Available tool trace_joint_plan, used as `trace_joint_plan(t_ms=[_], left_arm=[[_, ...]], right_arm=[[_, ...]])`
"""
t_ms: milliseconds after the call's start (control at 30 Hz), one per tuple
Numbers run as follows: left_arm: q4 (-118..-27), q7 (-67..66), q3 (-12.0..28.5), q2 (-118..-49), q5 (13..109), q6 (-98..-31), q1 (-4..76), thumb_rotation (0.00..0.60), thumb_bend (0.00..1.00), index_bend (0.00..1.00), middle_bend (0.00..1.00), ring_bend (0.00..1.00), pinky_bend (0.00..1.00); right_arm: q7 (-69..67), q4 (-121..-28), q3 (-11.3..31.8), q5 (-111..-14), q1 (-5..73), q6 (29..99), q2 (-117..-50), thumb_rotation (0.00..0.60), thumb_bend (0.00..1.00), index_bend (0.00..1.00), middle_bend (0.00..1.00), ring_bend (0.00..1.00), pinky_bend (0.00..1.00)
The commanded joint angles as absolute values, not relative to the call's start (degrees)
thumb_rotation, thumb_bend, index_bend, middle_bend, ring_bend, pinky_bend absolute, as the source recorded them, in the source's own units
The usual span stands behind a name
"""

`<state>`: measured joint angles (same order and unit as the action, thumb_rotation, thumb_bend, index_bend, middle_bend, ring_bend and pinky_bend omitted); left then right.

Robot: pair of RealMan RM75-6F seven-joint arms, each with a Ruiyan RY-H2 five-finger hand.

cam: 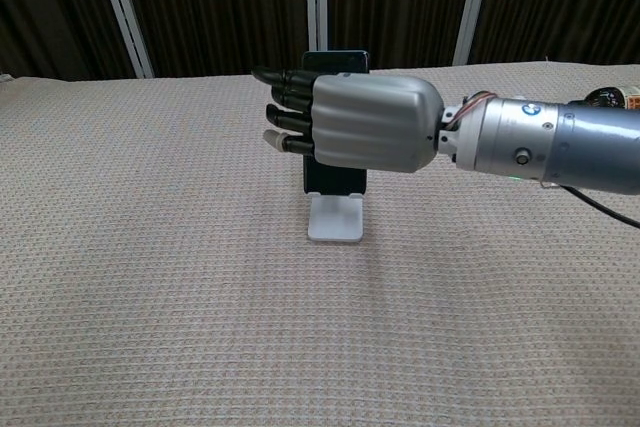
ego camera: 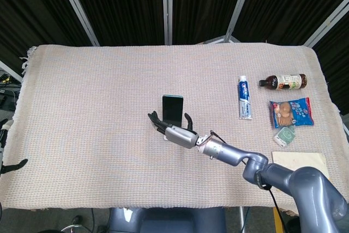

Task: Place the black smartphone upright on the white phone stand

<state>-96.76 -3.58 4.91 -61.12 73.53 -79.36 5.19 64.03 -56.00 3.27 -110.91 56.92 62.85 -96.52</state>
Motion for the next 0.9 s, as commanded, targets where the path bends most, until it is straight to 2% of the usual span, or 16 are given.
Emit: trace_joint_plan(t_ms=[33, 167, 300, 567, 767, 900], left_arm=[[-97.0, -3.1, 4.8, -60.9, 74.0, -79.5, 5.1, 0.600, 0.00, 0.00, 0.00, 0.00, 0.00], [-97.1, -2.2, 4.6, -60.6, 75.1, -80.3, 4.8, 0.600, 0.00, 0.00, 0.00, 0.00, 0.00], [-96.7, -1.6, 4.4, -60.9, 77.5, -82.2, 4.4, 0.600, 0.00, 0.00, 0.00, 0.00, 0.00], [-95.9, 0.0, 3.6, -61.3, 80.9, -85.0, 3.5, 0.600, 0.00, 0.00, 0.00, 0.00, 0.00], [-95.4, 0.7, 3.6, -61.4, 82.9, -87.3, 2.8, 0.600, 0.00, 0.00, 0.00, 0.00, 0.00], [-94.5, 1.2, 3.6, -61.9, 84.2, -88.7, 2.5, 0.600, 0.00, 0.00, 0.00, 0.00, 0.00]], right_arm=[[63.5, -60.4, 4.1, -109.7, 54.2, 67.0, -93.1, 0.600, 0.09, 0.11, 0.13, 0.14, 0.00], [59.5, -66.9, 4.5, -107.4, 48.9, 73.9, -87.6, 0.600, 0.09, 0.11, 0.14, 0.14, 0.00], [50.3, -76.3, 3.9, -99.9, 39.0, 81.5, -81.9, 0.600, 0.09, 0.08, 0.11, 0.14, 0.00], [36.5, -93.4, 1.4, -88.7, 25.2, 88.6, -74.5, 0.600, 0.00, 0.00, 0.00, 0.00, 0.00], [24.4, -100.2, -1.1, -83.8, 19.4, 88.2, -70.6, 0.600, 0.00, 0.00, 0.00, 0.00, 0.00], [19.3, -99.9, -2.2, -82.6, 16.9, 88.8, -70.1, 0.600, 0.00, 0.00, 0.00, 0.00, 0.00]])
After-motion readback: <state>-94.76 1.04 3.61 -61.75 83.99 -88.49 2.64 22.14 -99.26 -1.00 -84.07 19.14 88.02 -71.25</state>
